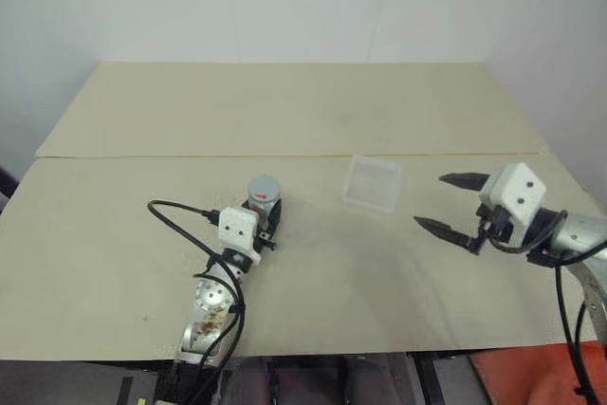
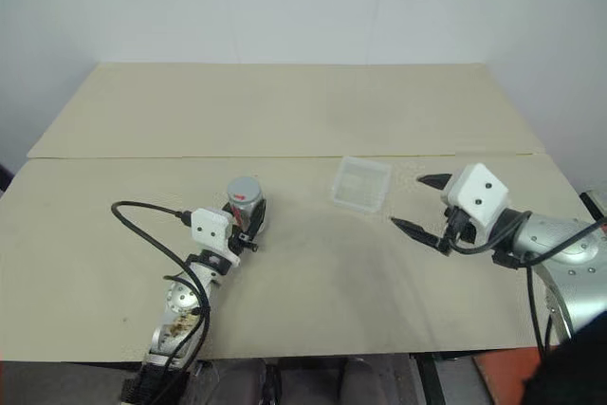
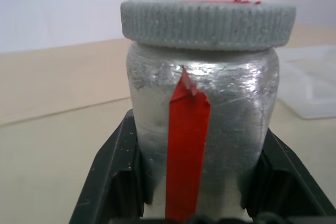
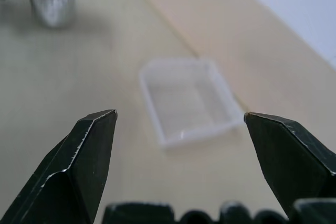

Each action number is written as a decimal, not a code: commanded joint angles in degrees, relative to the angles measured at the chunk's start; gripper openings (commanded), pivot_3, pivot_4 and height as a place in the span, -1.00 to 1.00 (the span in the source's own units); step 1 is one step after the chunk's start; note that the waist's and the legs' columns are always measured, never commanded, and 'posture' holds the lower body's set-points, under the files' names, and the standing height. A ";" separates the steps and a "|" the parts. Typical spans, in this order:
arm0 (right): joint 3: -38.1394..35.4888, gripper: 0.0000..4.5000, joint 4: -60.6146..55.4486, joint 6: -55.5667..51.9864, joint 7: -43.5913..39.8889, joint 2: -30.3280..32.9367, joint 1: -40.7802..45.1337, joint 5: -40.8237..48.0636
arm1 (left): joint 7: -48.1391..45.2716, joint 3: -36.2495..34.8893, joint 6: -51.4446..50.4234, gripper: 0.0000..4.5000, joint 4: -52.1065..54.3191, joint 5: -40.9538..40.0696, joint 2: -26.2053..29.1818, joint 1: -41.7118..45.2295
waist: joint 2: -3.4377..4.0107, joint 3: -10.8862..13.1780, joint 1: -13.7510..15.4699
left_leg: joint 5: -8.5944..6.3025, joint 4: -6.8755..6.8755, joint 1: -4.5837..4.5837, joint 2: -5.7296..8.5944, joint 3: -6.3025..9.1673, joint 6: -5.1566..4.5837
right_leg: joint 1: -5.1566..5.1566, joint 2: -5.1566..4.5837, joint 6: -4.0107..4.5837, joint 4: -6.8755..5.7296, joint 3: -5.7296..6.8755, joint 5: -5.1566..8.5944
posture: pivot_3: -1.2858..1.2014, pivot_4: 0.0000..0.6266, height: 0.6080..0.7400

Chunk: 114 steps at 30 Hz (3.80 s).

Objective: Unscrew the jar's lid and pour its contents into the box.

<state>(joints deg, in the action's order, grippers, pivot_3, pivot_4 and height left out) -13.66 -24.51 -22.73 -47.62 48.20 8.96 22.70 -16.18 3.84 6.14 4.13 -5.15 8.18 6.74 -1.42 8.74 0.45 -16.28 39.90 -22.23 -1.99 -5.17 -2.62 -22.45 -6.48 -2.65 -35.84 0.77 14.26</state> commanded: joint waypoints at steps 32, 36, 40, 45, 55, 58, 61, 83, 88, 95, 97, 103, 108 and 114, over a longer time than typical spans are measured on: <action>22.58 1.00 -10.16 -12.77 23.77 -28.86 15.64 0.09 | -21.04 4.39 -3.60 -0.14 0.86 -8.74 3.31 10.33 | 0.02 -0.01 0.03 | 0.03 0.05 -0.25 0.13 -0.03 0.03 | -0.26 0.04 -0.01 -0.01 0.05 0.00 | 0.03 -0.52 1.00; 22.59 1.00 -9.02 -12.67 24.48 -29.53 15.92 -1.06 | -21.06 4.33 -3.50 -0.14 0.84 -8.74 3.06 10.39 | 0.02 -0.01 0.02 | 0.03 0.04 -0.27 0.13 -0.03 0.03 | -0.28 0.04 0.00 -0.01 0.05 0.00 | 0.03 -0.52 1.00; 22.79 1.00 -9.11 -12.65 24.43 -30.04 15.15 -1.46 | -20.64 4.06 -3.48 -0.14 1.01 -8.74 2.81 10.06 | 0.02 -0.01 0.05 | 0.03 0.06 -0.40 0.14 -0.03 0.03 | -0.42 0.03 -0.01 -0.03 0.04 0.00 | 0.03 -0.52 1.00; 22.95 1.00 -9.01 -12.91 24.37 -30.31 15.04 -1.88 | -20.62 4.29 -3.61 -0.14 1.14 -8.64 2.60 9.76 | 0.03 -0.01 0.04 | 0.05 0.15 -0.69 0.14 -0.03 0.05 | -0.72 0.04 -0.01 -0.14 0.05 -0.01 | 0.03 -0.52 1.00; 22.43 0.83 -9.02 -13.29 24.03 -30.69 14.42 -1.66 | -20.53 4.44 -3.66 -0.14 1.10 -8.59 2.01 9.98 | 0.03 -0.01 0.04 | 0.05 0.17 -0.71 0.14 -0.01 0.05 | -0.71 0.04 -0.02 -0.12 0.06 -0.01 | 0.03 -0.52 1.00; 22.39 0.44 -8.67 -13.37 24.17 -30.85 14.42 -1.80 | -20.54 4.44 -3.60 -0.14 0.98 -8.50 2.00 10.02 | 0.03 -0.01 0.03 | 0.05 0.17 -0.71 0.14 -0.01 0.05 | -0.72 0.04 -0.02 -0.13 0.06 -0.01 | 0.03 -0.52 1.00; 22.68 0.24 -8.39 -13.20 24.13 -30.66 14.26 -2.09 | -20.36 4.44 -3.53 -0.14 0.63 -8.37 1.93 10.24 | 0.03 -0.01 0.03 | 0.05 0.17 -0.71 0.14 -0.01 0.05 | -0.71 0.04 -0.02 -0.13 0.06 -0.01 | 0.03 -0.52 1.00; 20.11 0.24 10.94 1.48 -15.14 -21.37 24.46 9.16 | -23.07 5.91 -3.69 -0.14 2.23 -8.95 2.86 10.16 | 0.03 -0.01 0.03 | 0.04 0.21 -0.69 0.14 -0.02 0.02 | -0.68 0.06 -0.03 -0.10 0.05 -0.02 | 0.03 -0.52 1.00; 21.50 0.24 22.05 6.66 -30.99 -19.72 30.70 8.92 | -22.94 6.50 -3.56 -0.14 2.68 -8.60 2.55 9.70 | 0.03 -0.01 0.05 | 0.04 0.21 -0.68 0.12 -0.03 0.01 | -0.68 0.07 -0.03 -0.09 0.06 -0.02 | 0.03 -0.52 1.00; 26.01 0.24 39.30 11.81 -44.86 -21.02 41.64 9.63 | -22.49 8.11 -3.63 -0.14 3.40 -8.37 1.08 9.46 | 0.03 -0.01 -0.09 | 0.05 0.28 -0.68 0.10 -0.06 0.04 | -0.69 0.07 -0.02 -0.17 0.04 -0.02 | 0.03 -0.52 1.00; 30.41 0.24 43.32 14.28 -44.88 -19.83 44.95 11.47 | -22.67 8.36 -3.47 -0.14 3.32 -8.30 0.84 9.48 | 0.03 -0.01 -0.12 | 0.05 0.28 -0.67 0.09 -0.05 0.04 | -0.70 0.07 -0.02 -0.19 0.05 -0.02 | 0.03 -0.52 1.00; 41.50 0.24 52.36 22.81 -44.88 -17.33 51.10 16.03 | -22.85 8.60 -3.00 -0.14 3.17 -8.10 0.64 9.41 | 0.03 -0.01 -0.13 | 0.14 0.30 -0.70 0.08 -0.07 0.19 | -0.69 0.04 -0.03 -0.23 0.07 -0.03 | 0.03 -0.52 1.00; 45.26 0.24 56.46 26.80 -44.88 -16.77 53.24 19.00 | -22.62 8.60 -2.93 -0.14 3.50 -8.07 0.57 9.20 | 0.03 0.00 -0.10 | 0.20 0.30 -0.73 0.02 -0.07 0.29 | -0.71 0.01 -0.03 -0.22 0.08 -0.03 | 0.03 -0.52 1.00; 38.74 0.66 58.46 25.82 -44.88 -18.47 52.81 20.76 | -22.15 8.38 -2.83 -0.14 3.83 -8.17 0.58 8.60 | 0.03 -0.01 -0.16 | 0.20 0.29 -0.72 -0.02 -0.06 0.29 | -0.74 0.00 -0.02 -0.24 0.07 -0.03 | 0.03 -0.52 1.00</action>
<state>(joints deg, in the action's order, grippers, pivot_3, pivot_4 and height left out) 27.46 36.11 3.19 -89.31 29.54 61.20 41.81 -38.18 11.10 2.58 5.54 -12.96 9.60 14.95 -1.38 8.73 0.29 -16.08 40.19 -22.95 -2.02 -5.24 -2.33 -23.20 -6.48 -2.67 -36.09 0.84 14.22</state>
